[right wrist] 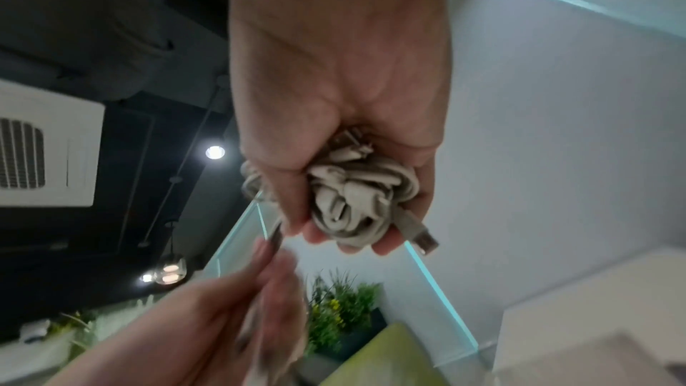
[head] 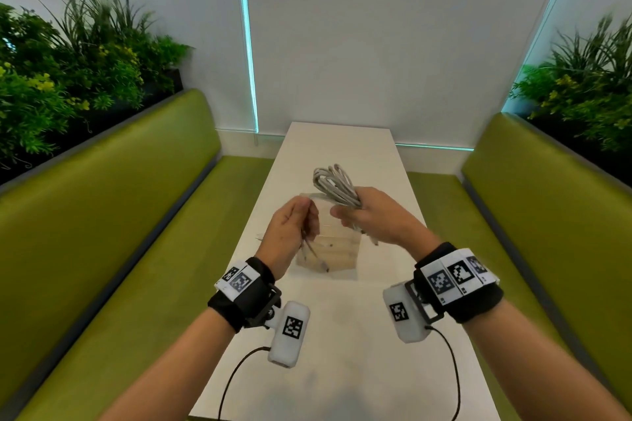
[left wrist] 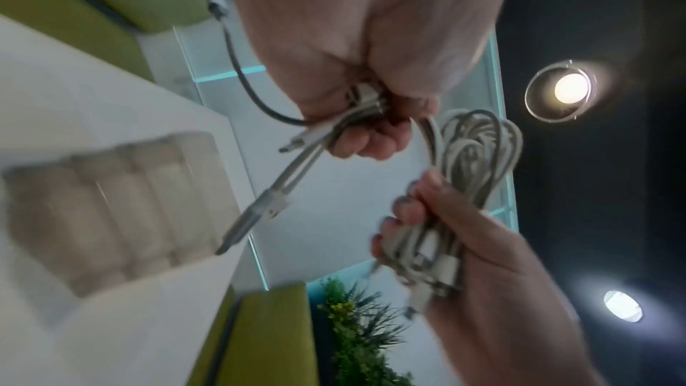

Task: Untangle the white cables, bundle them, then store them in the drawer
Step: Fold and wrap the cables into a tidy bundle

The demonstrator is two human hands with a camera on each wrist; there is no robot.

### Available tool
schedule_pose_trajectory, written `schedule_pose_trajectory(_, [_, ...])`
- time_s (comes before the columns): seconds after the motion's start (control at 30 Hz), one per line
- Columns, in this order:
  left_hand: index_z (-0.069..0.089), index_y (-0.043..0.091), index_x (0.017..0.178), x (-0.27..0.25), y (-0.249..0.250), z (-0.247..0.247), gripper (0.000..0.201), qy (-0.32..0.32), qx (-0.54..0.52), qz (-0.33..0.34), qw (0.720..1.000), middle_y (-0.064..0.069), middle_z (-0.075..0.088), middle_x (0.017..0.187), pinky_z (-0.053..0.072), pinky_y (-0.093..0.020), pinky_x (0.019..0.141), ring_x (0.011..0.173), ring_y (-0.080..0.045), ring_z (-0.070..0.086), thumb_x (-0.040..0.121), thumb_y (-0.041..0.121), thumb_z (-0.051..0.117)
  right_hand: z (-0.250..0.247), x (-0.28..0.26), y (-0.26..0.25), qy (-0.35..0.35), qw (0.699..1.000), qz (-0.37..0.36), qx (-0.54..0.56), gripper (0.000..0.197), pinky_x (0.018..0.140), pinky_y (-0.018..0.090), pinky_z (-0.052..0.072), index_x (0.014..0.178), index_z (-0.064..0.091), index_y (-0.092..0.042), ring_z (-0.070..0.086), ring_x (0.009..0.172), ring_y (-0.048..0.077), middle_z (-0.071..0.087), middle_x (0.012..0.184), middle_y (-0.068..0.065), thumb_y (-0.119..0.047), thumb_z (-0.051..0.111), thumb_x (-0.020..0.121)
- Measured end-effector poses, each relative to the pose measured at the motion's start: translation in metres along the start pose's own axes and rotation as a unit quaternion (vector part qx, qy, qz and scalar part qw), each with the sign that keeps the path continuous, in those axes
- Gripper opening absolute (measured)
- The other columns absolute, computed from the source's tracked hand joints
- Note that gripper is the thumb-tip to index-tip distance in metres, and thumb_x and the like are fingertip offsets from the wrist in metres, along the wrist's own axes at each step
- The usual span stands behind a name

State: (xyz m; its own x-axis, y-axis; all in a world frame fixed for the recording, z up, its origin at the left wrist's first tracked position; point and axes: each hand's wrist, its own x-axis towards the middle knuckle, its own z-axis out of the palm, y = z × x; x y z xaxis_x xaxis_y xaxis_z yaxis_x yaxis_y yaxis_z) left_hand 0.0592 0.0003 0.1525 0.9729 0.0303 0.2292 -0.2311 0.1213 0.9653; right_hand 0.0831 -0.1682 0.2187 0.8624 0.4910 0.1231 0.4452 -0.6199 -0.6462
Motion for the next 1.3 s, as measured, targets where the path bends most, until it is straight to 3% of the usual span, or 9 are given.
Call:
schedule_pose_trajectory(0.13, [0.059,0.003,0.098,0.007,0.007,0.015,0.032,0.062,-0.092,-0.005,0.994,-0.010,0.071,0.089,0.055,-0.023,0.067,0.074,-0.015,0.069,0.104,0.019,0.033,0.022,-0.001,-0.002,0.020,0.997,0.011,0.075,0.018,0.052,0.007,0.041,0.077,0.058,-0.026,0.055,0.053,-0.005,0.061,0.068,-0.007,-0.020,0.055,0.093])
schedule_pose_trajectory(0.3, [0.063,0.012,0.105,0.008,0.009,0.020,0.031,0.099,-0.155,-0.057,0.981,-0.002,0.074,0.089,0.055,-0.023,0.064,0.078,-0.015,0.070,0.104,0.018,0.033,0.039,-0.001,0.002,-0.013,0.997,0.040,0.062,0.021,0.071,0.029,0.046,0.098,0.064,-0.016,0.060,0.075,0.016,0.066,0.082,-0.001,-0.034,0.061,0.090])
schedule_pose_trajectory(0.4, [0.066,0.018,0.101,0.007,0.010,0.024,0.030,0.109,-0.193,-0.089,0.971,0.003,0.075,0.085,0.056,-0.023,0.061,0.077,-0.010,0.071,0.103,0.018,0.036,0.044,-0.003,-0.001,-0.007,0.997,0.045,0.057,0.028,0.065,0.021,0.044,0.102,0.065,-0.014,0.058,0.074,0.011,0.066,0.087,0.000,-0.035,0.068,0.085])
schedule_pose_trajectory(0.57, [0.061,0.011,0.120,0.001,0.009,0.022,0.054,0.105,-0.226,-0.115,0.962,-0.007,0.071,0.109,0.056,-0.027,0.076,0.098,-0.017,0.069,0.096,0.051,0.034,0.048,-0.004,-0.004,-0.012,0.993,0.059,0.098,0.021,0.069,0.034,0.052,0.097,0.067,-0.011,0.060,0.070,0.015,0.070,0.084,0.010,-0.027,0.066,0.084])
schedule_pose_trajectory(0.7, [0.052,0.015,0.128,-0.002,0.009,0.021,0.097,0.040,-0.172,-0.082,0.981,-0.006,0.070,0.112,0.055,-0.031,0.084,0.103,-0.018,0.067,0.056,0.079,0.063,0.055,-0.004,-0.006,0.013,0.991,0.061,0.119,0.013,0.068,0.036,0.051,0.089,0.066,-0.008,0.060,0.067,0.017,0.067,0.075,0.006,-0.018,0.064,0.080])
schedule_pose_trajectory(0.8, [0.054,0.014,0.121,-0.002,0.004,0.021,0.086,0.069,-0.155,-0.079,0.982,-0.008,0.069,0.105,0.055,-0.031,0.075,0.101,-0.026,0.067,0.052,0.052,0.088,0.060,-0.002,-0.007,0.018,0.991,0.062,0.119,0.017,0.073,0.039,0.057,0.092,0.070,-0.012,0.069,0.074,0.021,0.074,0.082,0.006,-0.018,0.067,0.076])
schedule_pose_trajectory(0.9, [0.061,0.004,0.112,0.000,0.006,0.021,0.053,0.107,-0.132,-0.084,0.982,-0.016,0.066,0.100,0.054,-0.031,0.072,0.092,-0.028,0.068,0.072,0.030,0.083,0.064,0.000,-0.008,0.025,0.992,0.059,0.106,0.016,0.073,0.042,0.058,0.089,0.071,-0.014,0.070,0.073,0.021,0.074,0.080,0.006,-0.021,0.067,0.075])
schedule_pose_trajectory(1.17, [0.064,0.000,0.109,-0.002,0.019,0.026,0.037,0.100,-0.167,-0.073,0.978,-0.009,0.070,0.094,0.053,-0.023,0.063,0.078,-0.014,0.067,0.081,0.023,0.073,0.057,-0.007,-0.012,0.012,0.970,0.050,0.238,0.020,0.077,0.026,0.055,0.102,0.068,-0.008,0.070,0.088,0.024,0.074,0.095,0.011,-0.010,0.069,0.082])
schedule_pose_trajectory(1.3, [0.064,0.005,0.104,-0.004,0.019,0.026,0.030,0.097,-0.162,-0.084,0.978,-0.009,0.071,0.092,0.054,-0.026,0.070,0.080,-0.017,0.066,0.082,0.024,0.072,0.059,-0.007,-0.009,0.031,0.978,0.065,0.195,0.017,0.081,0.039,0.055,0.097,0.069,-0.008,0.069,0.085,0.027,0.074,0.091,0.013,-0.013,0.068,0.081])
